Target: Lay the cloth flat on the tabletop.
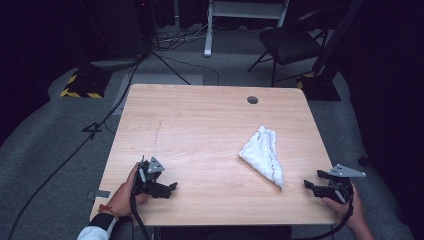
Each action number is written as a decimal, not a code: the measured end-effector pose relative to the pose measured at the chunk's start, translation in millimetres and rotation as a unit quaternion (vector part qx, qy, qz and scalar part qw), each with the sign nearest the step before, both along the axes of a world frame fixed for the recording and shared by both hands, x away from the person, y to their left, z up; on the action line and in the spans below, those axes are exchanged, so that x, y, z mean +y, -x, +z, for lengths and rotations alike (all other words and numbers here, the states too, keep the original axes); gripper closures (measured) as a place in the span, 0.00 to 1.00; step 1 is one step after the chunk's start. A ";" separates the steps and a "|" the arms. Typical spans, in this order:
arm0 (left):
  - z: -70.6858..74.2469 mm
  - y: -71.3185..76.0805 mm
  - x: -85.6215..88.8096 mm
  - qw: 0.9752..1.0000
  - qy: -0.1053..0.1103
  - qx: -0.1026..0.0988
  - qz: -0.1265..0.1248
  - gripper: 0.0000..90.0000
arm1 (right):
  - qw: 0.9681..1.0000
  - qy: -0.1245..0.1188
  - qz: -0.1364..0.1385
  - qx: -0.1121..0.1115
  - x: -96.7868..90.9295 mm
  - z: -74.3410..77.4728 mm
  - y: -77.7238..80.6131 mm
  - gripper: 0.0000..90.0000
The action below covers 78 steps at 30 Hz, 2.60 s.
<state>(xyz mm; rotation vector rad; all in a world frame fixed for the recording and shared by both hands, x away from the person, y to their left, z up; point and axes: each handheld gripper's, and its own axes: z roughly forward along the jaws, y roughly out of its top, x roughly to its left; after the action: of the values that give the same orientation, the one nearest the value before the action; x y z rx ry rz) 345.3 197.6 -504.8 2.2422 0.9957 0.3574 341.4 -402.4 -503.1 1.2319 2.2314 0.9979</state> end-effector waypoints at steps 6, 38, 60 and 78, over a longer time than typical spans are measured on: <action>-0.1 -5.1 -11.4 0.999 0.003 0.003 -0.039 0.00 | 1.000 0.000 -0.018 0.006 -1.2 0.7 -3.8 0.26; 0.2 -40.5 -38.5 0.992 0.002 0.001 -0.125 0.00 | 0.998 0.018 0.067 0.013 111.1 36.0 -115.1 0.54; 0.2 -40.2 -38.0 0.993 0.001 -0.001 -0.122 0.00 | 0.994 0.037 0.104 0.019 123.8 25.0 -114.2 0.94; 0.2 -39.7 -37.7 0.993 0.001 -0.001 -0.119 0.00 | 0.985 0.003 0.164 -0.043 138.8 61.2 -87.2 0.97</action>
<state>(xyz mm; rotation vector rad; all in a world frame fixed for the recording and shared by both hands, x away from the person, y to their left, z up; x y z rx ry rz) 385.0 159.8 -504.5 2.3268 0.7163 0.2528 428.5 -263.7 -441.9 0.8137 2.4129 1.1378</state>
